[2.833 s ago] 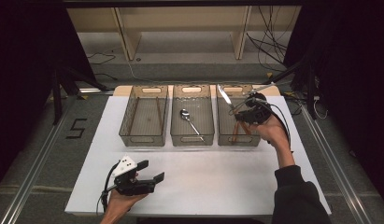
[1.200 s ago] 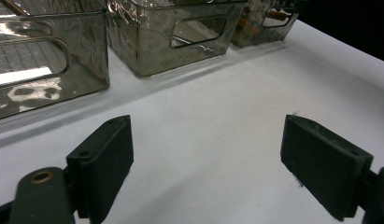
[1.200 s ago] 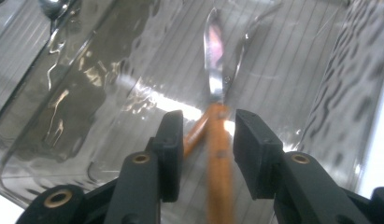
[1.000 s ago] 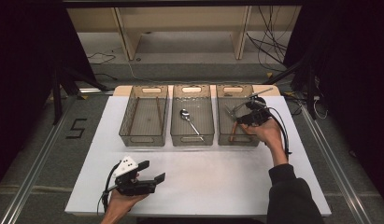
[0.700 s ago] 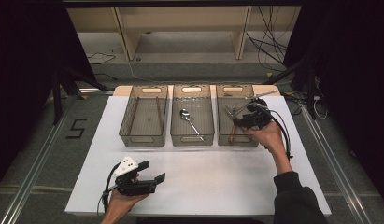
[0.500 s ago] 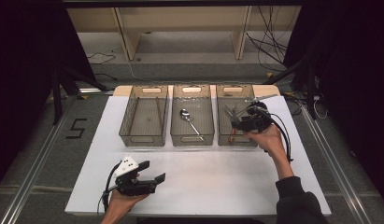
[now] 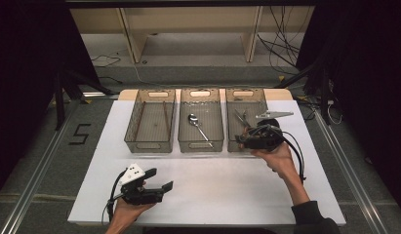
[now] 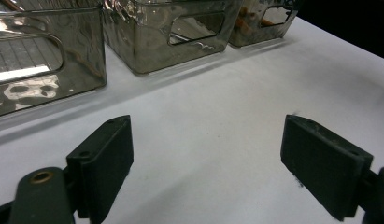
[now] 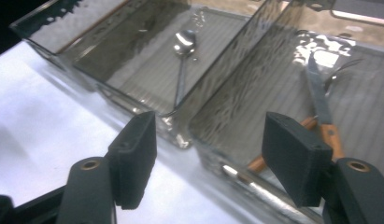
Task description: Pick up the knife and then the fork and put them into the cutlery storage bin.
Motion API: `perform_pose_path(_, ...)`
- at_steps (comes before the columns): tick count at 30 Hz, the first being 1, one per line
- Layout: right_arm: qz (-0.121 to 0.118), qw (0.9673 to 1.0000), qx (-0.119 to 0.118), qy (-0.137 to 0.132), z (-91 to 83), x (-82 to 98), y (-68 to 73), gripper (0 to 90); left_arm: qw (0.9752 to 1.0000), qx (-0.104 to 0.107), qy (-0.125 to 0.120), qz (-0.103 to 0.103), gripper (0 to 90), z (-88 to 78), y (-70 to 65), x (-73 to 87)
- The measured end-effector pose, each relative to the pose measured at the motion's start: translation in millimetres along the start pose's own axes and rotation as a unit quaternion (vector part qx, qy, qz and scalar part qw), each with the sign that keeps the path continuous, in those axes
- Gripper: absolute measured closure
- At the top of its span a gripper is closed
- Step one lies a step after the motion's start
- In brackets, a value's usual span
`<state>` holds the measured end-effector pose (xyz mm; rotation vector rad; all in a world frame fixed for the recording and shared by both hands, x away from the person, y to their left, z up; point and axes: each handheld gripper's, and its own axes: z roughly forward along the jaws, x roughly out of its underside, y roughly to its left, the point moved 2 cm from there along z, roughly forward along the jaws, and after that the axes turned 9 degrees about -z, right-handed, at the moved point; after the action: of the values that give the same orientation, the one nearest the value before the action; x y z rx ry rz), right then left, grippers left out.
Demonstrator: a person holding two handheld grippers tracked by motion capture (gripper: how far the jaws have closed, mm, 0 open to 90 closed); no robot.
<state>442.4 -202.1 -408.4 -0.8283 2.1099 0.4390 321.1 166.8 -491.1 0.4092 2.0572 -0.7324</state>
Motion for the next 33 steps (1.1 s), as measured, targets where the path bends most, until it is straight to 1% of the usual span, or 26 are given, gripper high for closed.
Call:
perform_pose_path(2,0.000,0.9999,-0.007,-0.009,-1.0,5.1,4.2,34.8,1.0000,0.001,-0.001,0.000,16.8,0.0,-0.2,0.0)
perform_pose_path(7,-0.009,0.9993,-0.016,-0.031,-5.9,16.6,15.5,32.4,1.0000,0.000,0.000,0.001,16.8,0.0,-0.1,0.1)
perform_pose_path(11,-0.008,0.9985,-0.025,-0.047,-9.9,25.2,23.0,31.2,1.0000,0.000,0.002,0.001,16.8,0.0,-0.1,0.3)
perform_pose_path(13,-0.013,0.9984,-0.025,-0.049,-10.7,29.9,26.3,30.3,1.0000,0.000,0.002,0.001,16.8,0.0,-0.2,0.3)
perform_pose_path(15,-0.012,0.9982,-0.029,-0.052,-11.9,34.5,29.2,30.1,1.0000,0.000,0.001,0.001,16.8,-0.1,-0.4,0.2)
perform_pose_path(19,-0.011,0.9972,-0.033,-0.066,-16.5,43.4,33.2,30.0,1.0000,-0.001,0.001,0.000,16.8,0.3,-0.4,0.4)
perform_pose_path(21,-0.015,0.9972,-0.030,-0.067,-17.9,46.6,34.7,29.7,1.0000,0.000,0.003,0.002,16.8,0.1,-0.7,0.4)
perform_pose_path(33,-0.021,0.9959,-0.039,-0.078,-23.4,65.7,46.2,26.9,1.0000,0.001,0.001,0.002,16.8,-0.4,-0.9,0.0)
